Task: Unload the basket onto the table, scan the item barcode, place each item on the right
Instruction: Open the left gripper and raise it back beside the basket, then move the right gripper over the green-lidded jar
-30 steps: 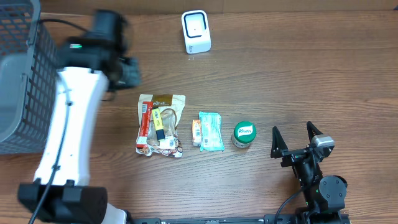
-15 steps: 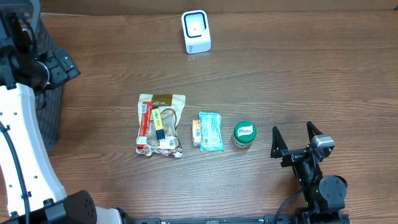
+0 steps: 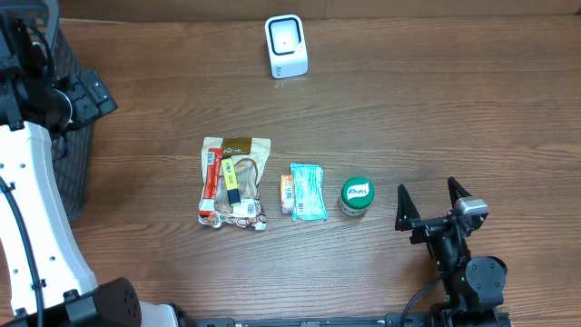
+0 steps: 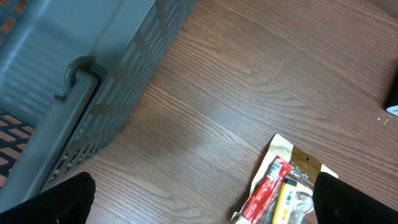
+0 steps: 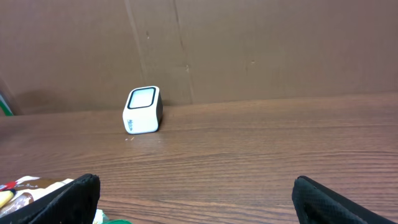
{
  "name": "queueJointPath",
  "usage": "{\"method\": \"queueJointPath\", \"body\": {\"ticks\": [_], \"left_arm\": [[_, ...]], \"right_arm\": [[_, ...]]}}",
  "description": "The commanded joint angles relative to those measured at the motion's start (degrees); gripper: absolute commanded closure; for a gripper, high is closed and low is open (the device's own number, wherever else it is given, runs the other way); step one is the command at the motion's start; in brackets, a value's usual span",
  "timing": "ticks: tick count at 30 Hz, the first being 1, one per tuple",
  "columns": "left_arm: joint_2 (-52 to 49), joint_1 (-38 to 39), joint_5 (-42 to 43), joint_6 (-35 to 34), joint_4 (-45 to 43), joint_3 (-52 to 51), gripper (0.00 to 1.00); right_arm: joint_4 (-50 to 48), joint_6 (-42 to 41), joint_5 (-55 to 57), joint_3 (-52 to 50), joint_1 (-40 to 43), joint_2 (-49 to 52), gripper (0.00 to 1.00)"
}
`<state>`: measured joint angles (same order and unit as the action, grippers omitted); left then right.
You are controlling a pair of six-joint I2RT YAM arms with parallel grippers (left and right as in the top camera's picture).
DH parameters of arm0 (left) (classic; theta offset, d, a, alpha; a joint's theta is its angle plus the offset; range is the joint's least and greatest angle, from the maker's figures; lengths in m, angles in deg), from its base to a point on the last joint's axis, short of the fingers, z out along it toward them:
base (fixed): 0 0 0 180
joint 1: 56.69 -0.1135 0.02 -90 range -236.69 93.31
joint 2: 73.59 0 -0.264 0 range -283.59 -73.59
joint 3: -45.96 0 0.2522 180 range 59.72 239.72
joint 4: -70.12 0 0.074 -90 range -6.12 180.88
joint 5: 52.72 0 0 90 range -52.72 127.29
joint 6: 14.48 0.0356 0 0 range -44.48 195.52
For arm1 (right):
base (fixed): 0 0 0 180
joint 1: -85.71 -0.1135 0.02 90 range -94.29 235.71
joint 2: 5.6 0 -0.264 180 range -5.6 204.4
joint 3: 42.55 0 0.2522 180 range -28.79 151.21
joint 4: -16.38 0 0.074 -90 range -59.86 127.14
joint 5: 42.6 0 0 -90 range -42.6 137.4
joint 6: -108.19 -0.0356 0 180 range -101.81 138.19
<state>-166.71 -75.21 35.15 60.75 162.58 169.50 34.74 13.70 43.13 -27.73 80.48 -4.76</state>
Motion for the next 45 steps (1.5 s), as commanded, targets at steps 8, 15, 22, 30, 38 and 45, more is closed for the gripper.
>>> {"method": "queueJointPath", "body": {"ticks": [8,15,22,30,38,45], "left_arm": [[0.3,-0.2,0.7,0.4,0.2,1.0,0.00],[0.3,-0.2,0.7,0.4,0.2,1.0,0.00],[0.3,-0.2,0.7,0.4,0.2,1.0,0.00],[0.3,-0.2,0.6,0.5,0.2,1.0,0.00],[0.3,-0.2,0.6,0.4,0.2,1.0,0.00],[0.3,-0.2,0.7,0.4,0.2,1.0,0.00]], "right_arm": [[0.0,0.0,1.8,-0.6,0.2,-0.7,0.00],[-0.2,-0.7,-1.1,-0.6,0.1,-0.7,0.00],[1.8,-5.2,-2.3,0.6,0.1,-0.7,0.00],[17.8,-4.2,3.0,14.0,0.2,1.4,0.00],[35.0,-4.8,5.7,40.5,0.2,23.8,0.00],[55.9,-11.2,4.6,68.9,0.1,52.0,0.00]]}}
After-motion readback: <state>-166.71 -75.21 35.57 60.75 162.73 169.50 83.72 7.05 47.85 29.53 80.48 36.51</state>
